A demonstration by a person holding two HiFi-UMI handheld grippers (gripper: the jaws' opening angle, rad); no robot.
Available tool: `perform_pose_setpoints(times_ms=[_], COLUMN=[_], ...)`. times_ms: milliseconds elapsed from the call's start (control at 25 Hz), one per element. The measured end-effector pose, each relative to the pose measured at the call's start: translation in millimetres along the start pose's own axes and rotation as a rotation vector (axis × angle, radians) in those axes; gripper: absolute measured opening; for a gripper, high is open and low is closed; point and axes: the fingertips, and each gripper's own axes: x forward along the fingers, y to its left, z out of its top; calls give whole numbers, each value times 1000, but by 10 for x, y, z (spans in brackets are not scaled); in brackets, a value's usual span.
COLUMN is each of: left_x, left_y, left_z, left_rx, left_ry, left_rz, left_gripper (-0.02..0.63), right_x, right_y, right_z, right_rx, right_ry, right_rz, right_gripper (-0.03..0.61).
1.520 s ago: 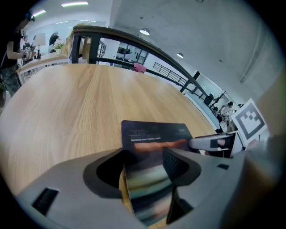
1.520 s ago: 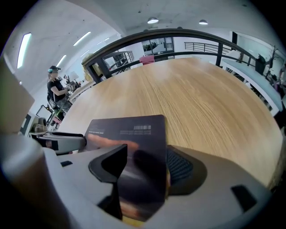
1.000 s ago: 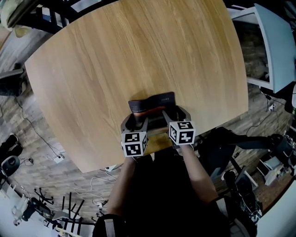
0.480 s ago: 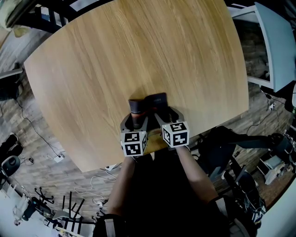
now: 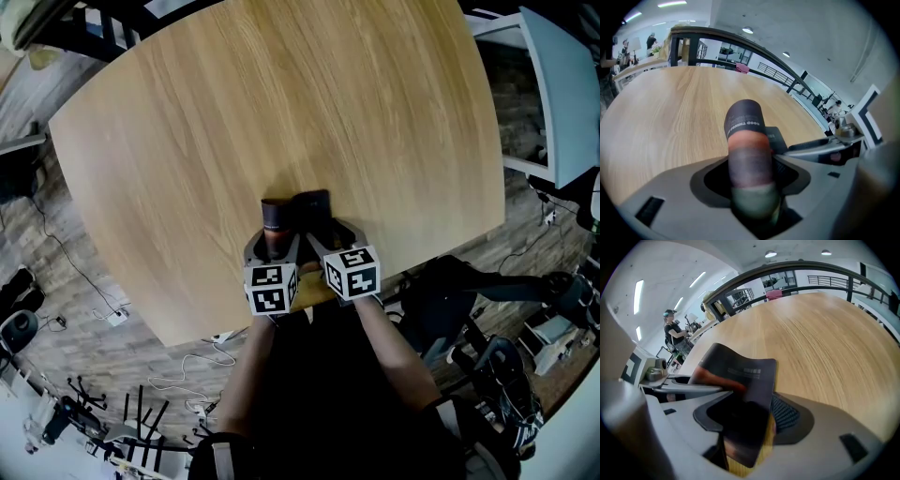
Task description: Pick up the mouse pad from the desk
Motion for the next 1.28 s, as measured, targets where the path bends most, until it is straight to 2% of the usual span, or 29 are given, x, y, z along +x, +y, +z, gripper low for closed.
perform_pose_setpoints(times_ms=[240, 680, 920, 1280], left_x=[-8, -64, -125, -173], left_y=[1, -83, -126, -183], left_z=[6, -1, -3, 5], left_rx=[-21, -19, -20, -30], left_ry=[-13, -29, -46, -66], left_rz=[-21, -55, -62, -70], left_gripper=[257, 166, 94, 62], right_x=[-13, -97, -151, -238], right_y=[-10, -52, -64, -63], right_z=[11, 96, 91, 96], right_rx=[1, 19, 18, 13], right_ry=[-4, -62, -76, -96], right_rz=[5, -21, -19, -14], right_gripper=[252, 250, 250, 250])
